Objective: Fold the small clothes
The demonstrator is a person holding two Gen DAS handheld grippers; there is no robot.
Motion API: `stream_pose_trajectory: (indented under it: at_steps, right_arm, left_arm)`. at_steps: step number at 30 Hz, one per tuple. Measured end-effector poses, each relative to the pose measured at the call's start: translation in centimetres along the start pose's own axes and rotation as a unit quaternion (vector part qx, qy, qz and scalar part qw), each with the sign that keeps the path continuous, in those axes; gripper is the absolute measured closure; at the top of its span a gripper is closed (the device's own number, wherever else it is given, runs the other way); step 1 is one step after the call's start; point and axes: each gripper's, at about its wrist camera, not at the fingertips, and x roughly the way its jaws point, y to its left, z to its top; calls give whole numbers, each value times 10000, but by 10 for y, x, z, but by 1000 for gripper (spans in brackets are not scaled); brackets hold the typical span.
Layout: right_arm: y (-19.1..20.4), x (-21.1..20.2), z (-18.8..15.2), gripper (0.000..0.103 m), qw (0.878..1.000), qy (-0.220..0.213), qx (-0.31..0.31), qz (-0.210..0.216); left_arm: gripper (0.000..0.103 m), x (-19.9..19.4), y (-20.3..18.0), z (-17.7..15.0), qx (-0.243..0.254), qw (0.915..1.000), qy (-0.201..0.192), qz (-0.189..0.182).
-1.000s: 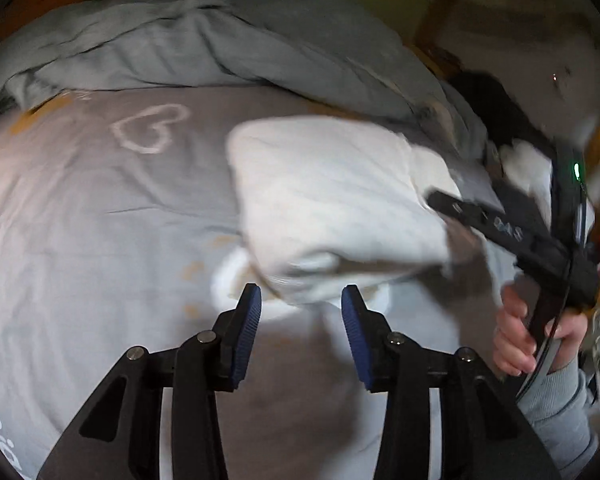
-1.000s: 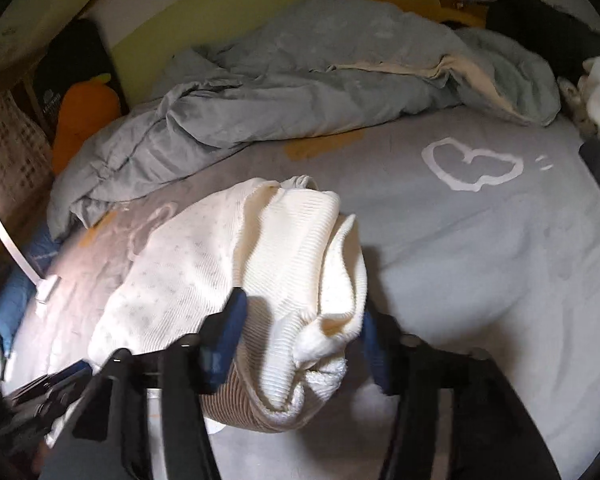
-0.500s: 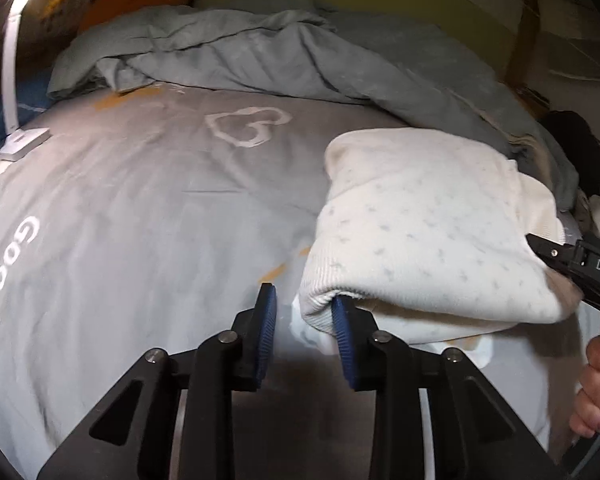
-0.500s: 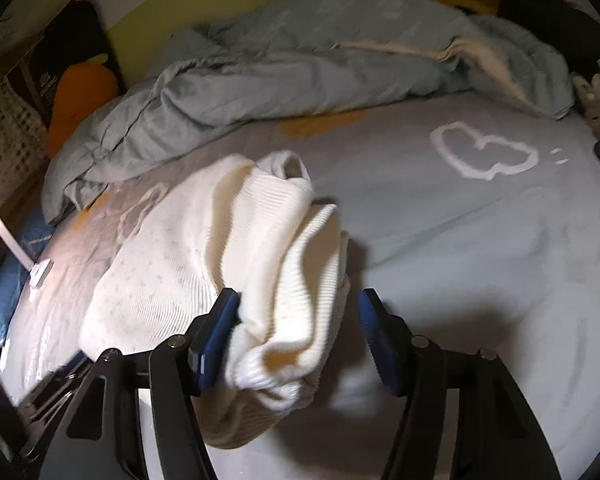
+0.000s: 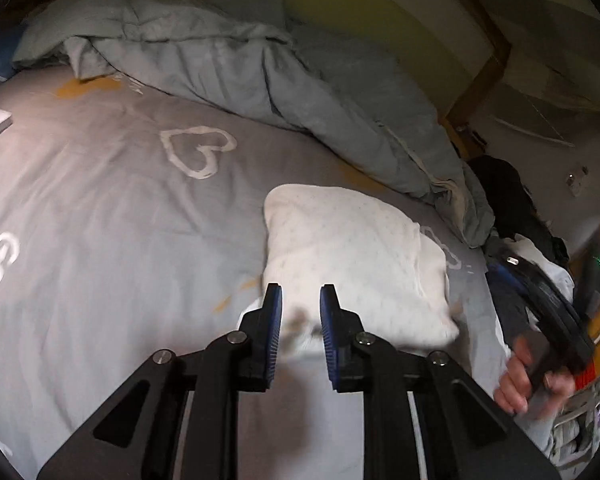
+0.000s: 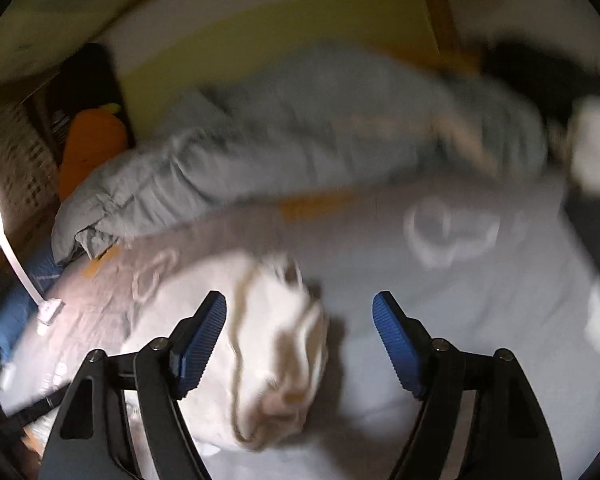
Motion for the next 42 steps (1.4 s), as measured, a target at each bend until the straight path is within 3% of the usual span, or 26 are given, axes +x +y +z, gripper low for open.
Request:
stream_pose_trajectory:
  at_steps: [1,3,4,6,9,10,12,14,17,18,20,23,26,27,28,30,31,32,33,35,37,39,42]
  right_arm:
    - [7,-2,4,26,9999,13,-117,61]
    - [26,11,10,30,9966,553,-304,532]
    - [32,17,11,42,9944,768,-300,662]
    - [46,42,17,51,9847,1399,-180,1027]
    - [69,89,23,56,9615,2418,-50,1303]
    - [87,110,24,56,9486,2842,-205,1376]
    - [111,132,24,56,9413,3064,-427,1350]
    - [139,161,18,57,9342,3344,-703,1021]
    - [157,214,-6,63,9061,4109,-843,547]
    - [158,222,-9,63,9040,4154,-908,435]
    - [161,237,-10,62,9063,4113,-922,307]
    - [158,237,0,63,9251,3720,-670,361]
    - [135,213,19,65,9429,3250,-52,731]
    - [124,197,27,65,9496,2993,123,918]
    - [116,183,33,63,9546,2786,208,1034]
    - [91,138,43,52,9672,2216,266,1215]
    - [77,117,45,41,9724,1978,253,1208]
    - [63,95,46,38,9777,1749,233,1142]
    - [52,81,46,38,9809,1609,206,1076]
    - [31,52,44,36,9871,1357,95,844]
    - [14,31,40,28,9908,1164,98,677]
    - [-8,16,33,15,9924,1026,169,653]
    - [-35,15,11,12,9905,1107,431,693]
  left_arm:
    - [80,15,0,7,-76,9997,172,-160]
    - [80,43,7,14,-345,9979,511,-178]
    - [80,56,13,13,-536,9964,633,-186]
    - [77,62,20,5,-619,9965,554,-98]
    - [77,55,18,-14,-411,9984,390,-23]
    - [77,56,18,-22,-350,9987,353,60]
    - [77,54,18,-31,-213,9994,208,176]
    - [77,52,12,-37,62,9995,64,317]
    - [76,52,16,-44,101,9993,-92,356]
    - [76,51,19,-47,83,9993,-133,343]
    - [76,49,20,-51,90,9992,-207,345]
    - [75,47,19,-52,108,9992,-199,331]
    - [74,36,25,-48,9,9998,-202,39]
    - [76,23,23,-46,191,9989,-410,-99]
    - [76,9,16,-44,547,9960,-709,-37]
    - [72,-11,4,-35,989,9884,-1059,459]
    - [65,-17,5,-25,891,9904,-1005,338]
    - [58,-17,8,-17,724,9937,-855,100]
    - [55,-15,12,-7,525,9967,-591,-190]
    - [41,-9,11,7,421,9981,-200,-408]
    - [32,1,7,16,489,9982,28,-350]
    - [31,10,5,21,339,9992,118,-195]
    - [25,23,9,22,69,9984,359,-421]
